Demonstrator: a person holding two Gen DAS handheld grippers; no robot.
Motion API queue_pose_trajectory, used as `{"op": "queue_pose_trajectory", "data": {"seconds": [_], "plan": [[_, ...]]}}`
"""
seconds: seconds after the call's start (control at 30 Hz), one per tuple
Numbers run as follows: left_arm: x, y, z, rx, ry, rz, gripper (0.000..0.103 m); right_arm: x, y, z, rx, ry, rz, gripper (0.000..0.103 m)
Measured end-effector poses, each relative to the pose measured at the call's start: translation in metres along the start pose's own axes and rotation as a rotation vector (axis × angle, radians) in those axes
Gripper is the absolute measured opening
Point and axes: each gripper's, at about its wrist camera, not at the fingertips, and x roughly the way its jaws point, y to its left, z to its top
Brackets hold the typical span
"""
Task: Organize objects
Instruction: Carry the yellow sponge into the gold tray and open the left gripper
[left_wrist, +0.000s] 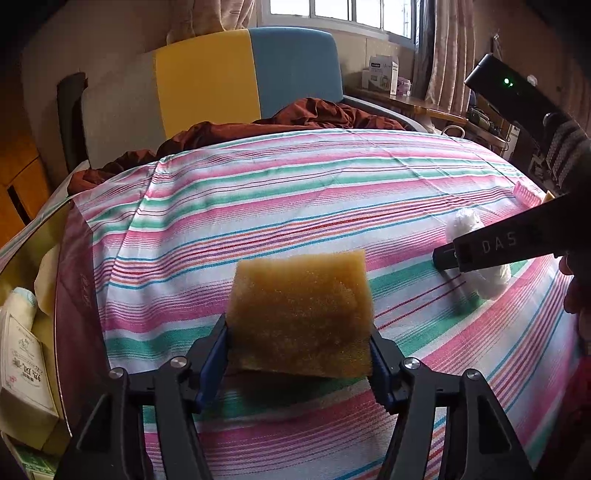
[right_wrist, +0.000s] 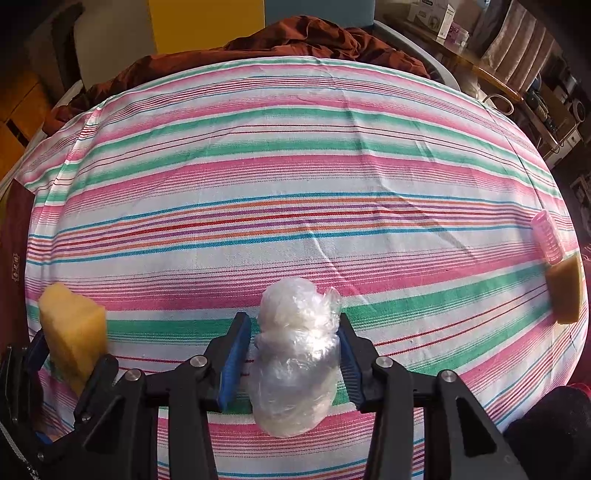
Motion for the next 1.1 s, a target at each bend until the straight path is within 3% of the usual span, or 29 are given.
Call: {"op": "queue_pose_trajectory", "data": {"seconds": [0.47, 0.8, 1.1], "plan": [[-0.012, -0.006, 0.002, 0.032, -0.001, 0.001, 0.063, 0.027, 0.009, 0.018, -0.011, -0.008, -0.004, 0.046], [-0.086, -0.005, 0.019, 0.035, -0.136, -0.038, 0.063, 0.022, 0.018, 0.014, -0.034, -0.019, 0.004, 0.038], [-0.124, 0.023, 0.017, -0.024, -0.171, -0.012, 0.063, 0.030, 0.023, 0.020, -0.047, -0.024, -0.004, 0.037]]}}
